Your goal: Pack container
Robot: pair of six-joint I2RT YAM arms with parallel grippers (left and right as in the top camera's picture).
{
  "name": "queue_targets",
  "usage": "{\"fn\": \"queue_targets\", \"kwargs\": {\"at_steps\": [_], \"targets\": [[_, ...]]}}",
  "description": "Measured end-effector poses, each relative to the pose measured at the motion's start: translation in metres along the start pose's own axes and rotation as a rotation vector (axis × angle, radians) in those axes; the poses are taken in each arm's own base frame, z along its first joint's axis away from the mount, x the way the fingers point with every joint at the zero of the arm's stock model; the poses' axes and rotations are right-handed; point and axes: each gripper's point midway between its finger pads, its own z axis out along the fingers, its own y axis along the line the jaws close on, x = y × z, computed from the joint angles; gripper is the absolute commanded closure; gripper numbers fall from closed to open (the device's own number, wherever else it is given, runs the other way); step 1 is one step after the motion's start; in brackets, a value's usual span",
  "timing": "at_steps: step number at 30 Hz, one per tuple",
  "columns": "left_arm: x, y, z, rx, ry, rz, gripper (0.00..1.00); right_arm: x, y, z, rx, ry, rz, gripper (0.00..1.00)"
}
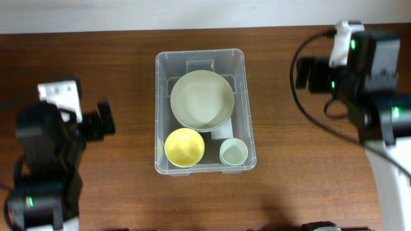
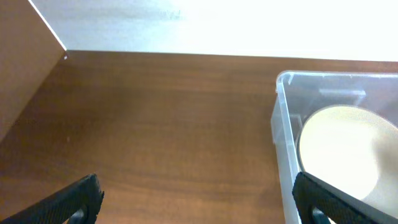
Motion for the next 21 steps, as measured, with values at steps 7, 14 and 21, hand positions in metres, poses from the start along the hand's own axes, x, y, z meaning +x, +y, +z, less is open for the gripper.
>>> {"fn": "queue_targets", "kwargs": {"at_steps": [7, 14, 21], "targets": [[0.056, -0.007, -0.037, 0.041, -0.054, -0.026, 0.0, 0.09, -0.008, -0.017, 0.004, -0.001, 0.026, 0.01], [0.086, -0.007, -0.052, 0.04, -0.076, -0.111, 0.0, 0.155, -0.014, -0.044, -0.004, -0.092, 0.057, 0.01], [0.1, -0.009, -0.039, 0.042, -0.016, -0.139, 0.0, 0.176, -0.016, -0.046, -0.003, -0.077, 0.062, 0.01]]}}
